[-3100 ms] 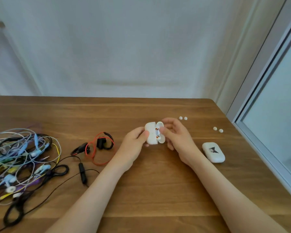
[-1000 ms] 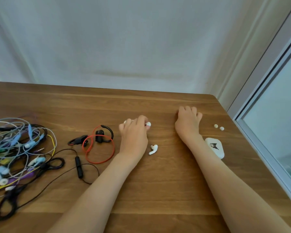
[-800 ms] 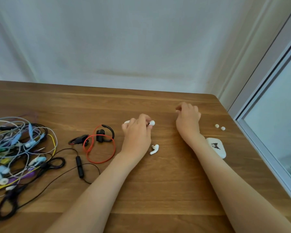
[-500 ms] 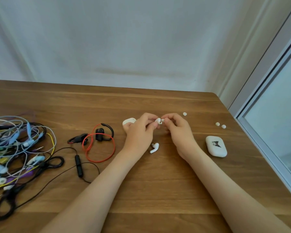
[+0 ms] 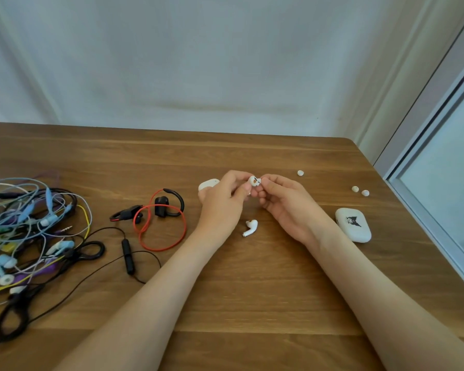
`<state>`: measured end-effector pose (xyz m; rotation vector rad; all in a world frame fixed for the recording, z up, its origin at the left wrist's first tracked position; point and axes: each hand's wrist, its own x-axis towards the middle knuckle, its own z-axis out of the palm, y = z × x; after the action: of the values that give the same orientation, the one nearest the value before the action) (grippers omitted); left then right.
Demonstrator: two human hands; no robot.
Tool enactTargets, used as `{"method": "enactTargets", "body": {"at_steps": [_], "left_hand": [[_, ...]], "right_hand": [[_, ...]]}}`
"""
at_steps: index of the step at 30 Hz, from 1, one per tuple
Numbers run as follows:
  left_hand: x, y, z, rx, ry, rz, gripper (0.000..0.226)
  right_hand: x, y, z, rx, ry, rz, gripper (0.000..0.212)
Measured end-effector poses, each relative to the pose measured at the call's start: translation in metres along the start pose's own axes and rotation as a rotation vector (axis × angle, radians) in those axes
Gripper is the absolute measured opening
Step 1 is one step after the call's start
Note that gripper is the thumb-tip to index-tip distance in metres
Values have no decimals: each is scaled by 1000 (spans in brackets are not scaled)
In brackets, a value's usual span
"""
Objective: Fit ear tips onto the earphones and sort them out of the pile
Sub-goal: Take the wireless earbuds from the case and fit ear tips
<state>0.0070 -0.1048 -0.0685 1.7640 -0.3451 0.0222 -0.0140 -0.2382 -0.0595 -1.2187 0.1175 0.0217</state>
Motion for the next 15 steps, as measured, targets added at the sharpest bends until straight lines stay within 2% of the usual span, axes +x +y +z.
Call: {"method": "enactTargets", "body": {"at_steps": [6, 15], "left_hand": [[-1, 4, -3, 20, -26, -35, 26], [-1, 5, -4, 25, -2, -72, 23]], "right_hand": [[0, -1, -3, -54, -22, 36, 18], [0, -1, -1, -167, -22, 45, 24]]}}
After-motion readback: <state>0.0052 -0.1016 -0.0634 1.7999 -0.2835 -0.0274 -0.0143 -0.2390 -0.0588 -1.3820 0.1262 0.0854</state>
